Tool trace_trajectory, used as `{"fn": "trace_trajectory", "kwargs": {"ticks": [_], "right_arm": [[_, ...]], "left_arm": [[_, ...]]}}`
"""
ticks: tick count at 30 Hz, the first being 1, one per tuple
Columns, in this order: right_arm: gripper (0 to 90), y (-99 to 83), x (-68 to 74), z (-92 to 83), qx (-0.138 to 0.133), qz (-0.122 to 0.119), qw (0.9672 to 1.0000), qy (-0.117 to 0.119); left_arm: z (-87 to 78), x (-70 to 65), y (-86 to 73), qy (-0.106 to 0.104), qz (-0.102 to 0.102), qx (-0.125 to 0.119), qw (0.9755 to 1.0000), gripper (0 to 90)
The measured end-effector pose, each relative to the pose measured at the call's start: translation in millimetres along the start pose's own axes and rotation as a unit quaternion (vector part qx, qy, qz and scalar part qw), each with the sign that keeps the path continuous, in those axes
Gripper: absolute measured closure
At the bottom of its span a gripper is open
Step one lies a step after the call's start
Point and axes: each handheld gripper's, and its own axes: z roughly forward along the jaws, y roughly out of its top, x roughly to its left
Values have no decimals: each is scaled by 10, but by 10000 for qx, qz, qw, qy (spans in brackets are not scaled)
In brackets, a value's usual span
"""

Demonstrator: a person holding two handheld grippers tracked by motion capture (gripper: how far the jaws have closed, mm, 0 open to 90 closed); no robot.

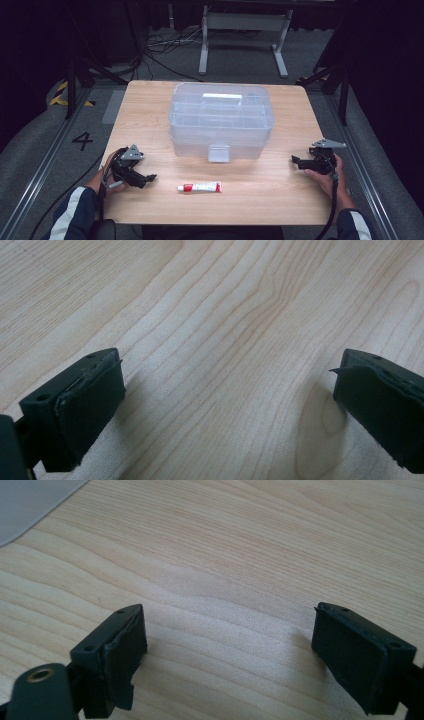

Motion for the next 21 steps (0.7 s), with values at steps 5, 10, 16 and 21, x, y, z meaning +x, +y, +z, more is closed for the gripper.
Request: {"fn": "trace_trajectory", "kwargs": {"ticks": [5, 10, 16, 21], "right_arm": [[146, -1, 1, 0, -4, 2, 10000, -2], [146, -2, 3, -1, -1, 9, 10000, -11], [159, -3, 6, -8, 1, -7, 10000, -6], [199, 11, 36, -32, 25, -159, 9999, -9]], "left_arm": [[3, 0, 2, 4, -15, 0, 10000, 1], [2, 0, 2, 0, -13, 3, 10000, 1], [2, 2, 1, -9, -12, 0, 10000, 1], [2, 2, 0, -11, -11, -3, 10000, 1]]}}
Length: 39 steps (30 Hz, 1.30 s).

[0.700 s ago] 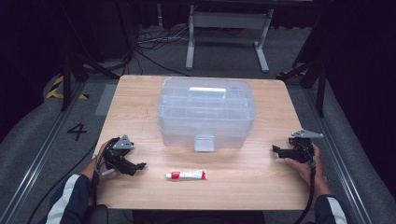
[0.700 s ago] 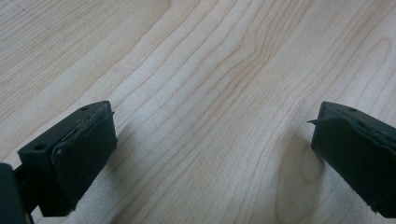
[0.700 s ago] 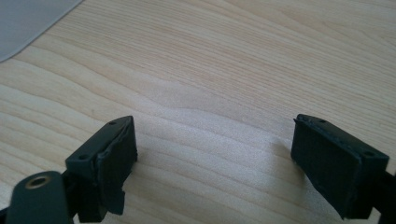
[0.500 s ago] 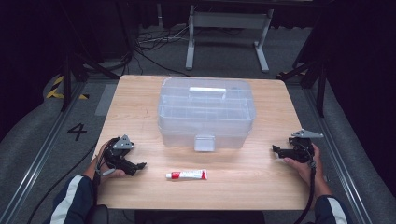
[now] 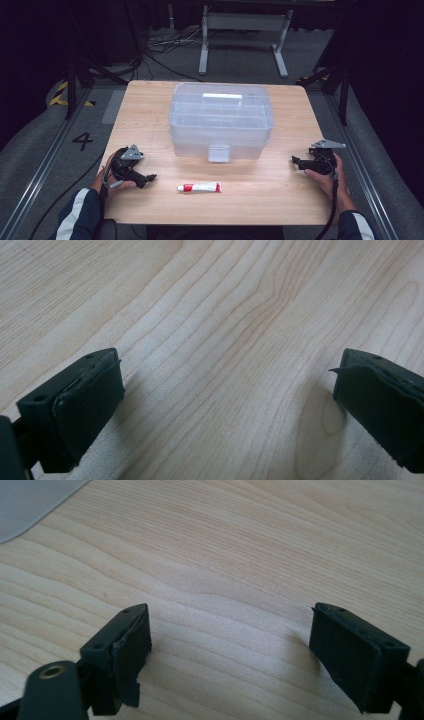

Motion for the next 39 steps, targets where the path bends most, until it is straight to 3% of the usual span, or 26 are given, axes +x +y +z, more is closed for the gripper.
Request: {"fn": "trace_trajectory", "kwargs": {"ticks": [8, 25, 34, 39], "right_arm": [[211, 53, 81, -67, -20, -198, 9997, 158], [260, 300, 167, -369, -425, -528, 9971, 347], [273, 592, 181, -636, -827, -652, 9936, 411], [290, 873, 175, -806, -1051, -806, 9906, 346]], "left_arm": [[-1, 2, 0, 2, 13, 1, 10000, 2], [-4, -6, -6, 31, -28, -13, 10000, 5], [-5, -6, -6, 30, -31, -10, 10000, 5], [-4, -6, -6, 30, -32, -12, 10000, 5]]}}
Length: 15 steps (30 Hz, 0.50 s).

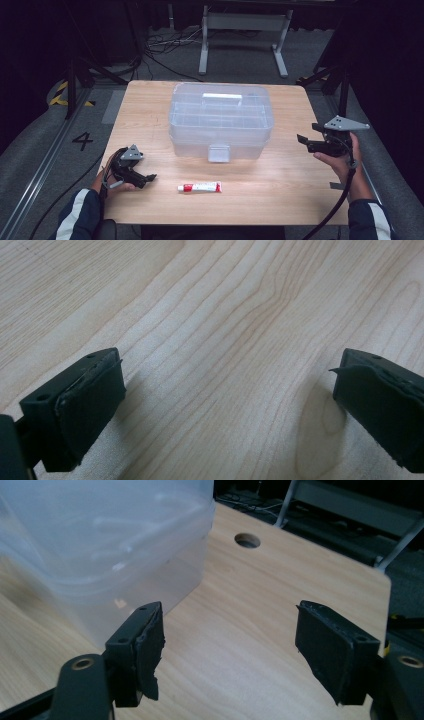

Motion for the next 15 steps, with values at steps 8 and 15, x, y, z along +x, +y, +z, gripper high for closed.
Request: {"fn": "trace_trajectory", "kwargs": {"ticks": [8, 15], "right_arm": [[307, 330, 26, 28, -74, -207, 9997, 70], [331, 609, 141, 124, -132, -414, 9988, 206]], "left_arm": [[0, 0, 0, 1, 2, 2, 10000, 5], [0, 0, 0, 0, 2, 1, 10000, 5]]}}
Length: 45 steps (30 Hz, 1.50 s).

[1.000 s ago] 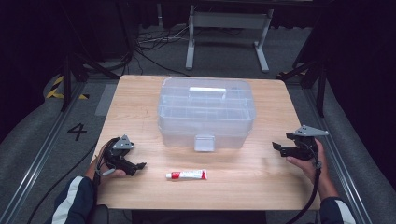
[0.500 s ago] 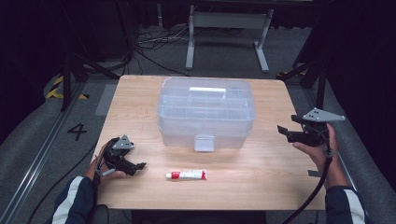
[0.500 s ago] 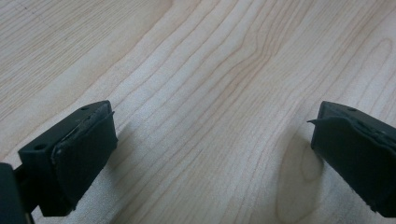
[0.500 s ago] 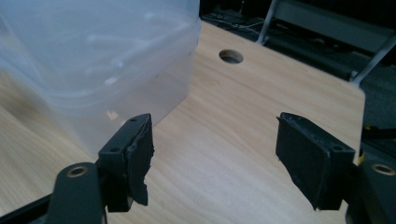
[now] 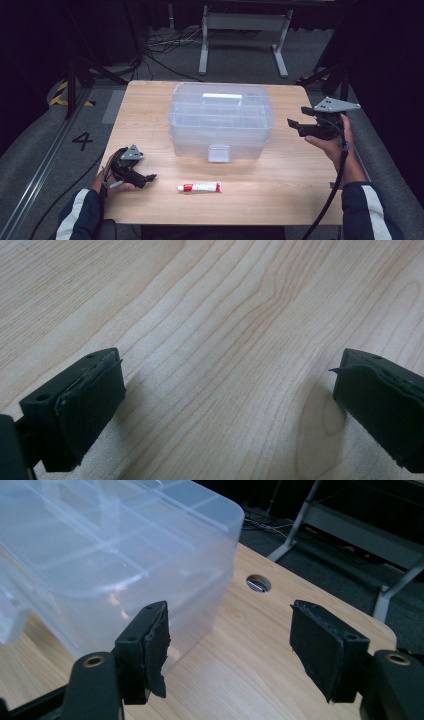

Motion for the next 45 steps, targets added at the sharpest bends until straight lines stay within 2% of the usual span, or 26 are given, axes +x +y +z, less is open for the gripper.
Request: {"fn": "trace_trajectory", "kwargs": {"ticks": [8, 17, 24, 29, 37, 39, 45], "right_arm": [[355, 341, 134, 175, 1, -229, 9995, 213], [381, 597, 268, 401, 143, -467, 9980, 394], [413, 793, 397, 578, 299, -701, 9956, 540], [414, 867, 470, 665, 381, -867, 9936, 611], [427, 949, 555, 798, 513, -962, 9912, 744], [435, 968, 579, 826, 550, -1052, 9900, 757], [456, 998, 609, 897, 577, -1067, 9887, 883]], "left_arm": [[0, 0, 0, 0, 1, 0, 10000, 5], [-1, 0, 0, 3, 1, 2, 10000, 5], [0, 0, 0, 0, -1, 0, 10000, 5], [-1, 0, 0, -1, -3, 1, 10000, 5], [0, 0, 0, -1, -1, 0, 10000, 5], [0, 0, 0, -1, 0, 0, 10000, 5], [0, 0, 0, -2, 0, 0, 10000, 5]]}}
